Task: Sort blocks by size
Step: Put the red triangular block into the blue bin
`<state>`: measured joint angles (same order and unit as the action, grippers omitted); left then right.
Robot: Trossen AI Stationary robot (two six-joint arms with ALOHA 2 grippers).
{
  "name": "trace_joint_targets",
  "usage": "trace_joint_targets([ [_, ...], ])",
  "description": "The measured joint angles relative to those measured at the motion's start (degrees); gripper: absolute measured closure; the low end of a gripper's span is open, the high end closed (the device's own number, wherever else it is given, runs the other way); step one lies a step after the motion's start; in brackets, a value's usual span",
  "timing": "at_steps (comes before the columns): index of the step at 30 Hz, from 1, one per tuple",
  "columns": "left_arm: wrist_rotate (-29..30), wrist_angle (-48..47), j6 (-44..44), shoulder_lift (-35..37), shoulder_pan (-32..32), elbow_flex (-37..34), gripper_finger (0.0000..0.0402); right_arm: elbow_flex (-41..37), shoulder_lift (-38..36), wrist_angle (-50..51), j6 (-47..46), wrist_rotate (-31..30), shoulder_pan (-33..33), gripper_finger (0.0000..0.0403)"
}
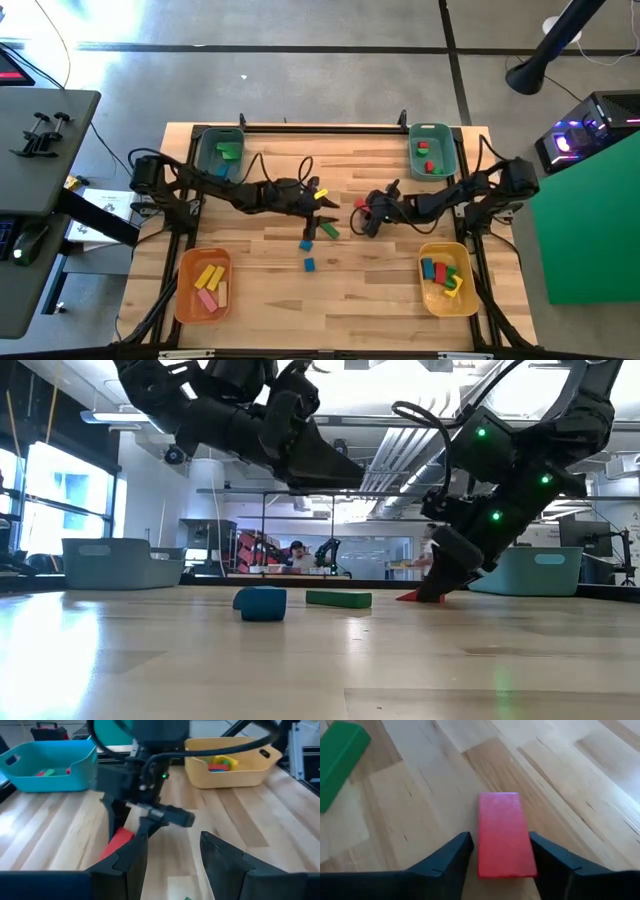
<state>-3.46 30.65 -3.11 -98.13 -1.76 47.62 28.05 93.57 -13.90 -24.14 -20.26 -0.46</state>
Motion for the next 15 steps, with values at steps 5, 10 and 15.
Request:
trace_joint_targets([
  [5, 2.16, -0.34, -0.59, -0.02, 1.61, 0.00, 0.0236, -0.07, -0.15, -2.82, 0.95, 0.53, 0.12, 0.0277],
  [10, 2.30, -0.13, -3.83, -0.02, 2.63, 0.00, 0.0236, -0.15, -3.11, -4.87, 3.63, 2.17, 1.88, 0.0277],
  [15, 2.30, 0.06, -13.31, -0.02, 5.17, 0.00, 0.0236, -0.15, -9.85, -4.76, 8.07, 6.15, 3.31, 0.0277],
])
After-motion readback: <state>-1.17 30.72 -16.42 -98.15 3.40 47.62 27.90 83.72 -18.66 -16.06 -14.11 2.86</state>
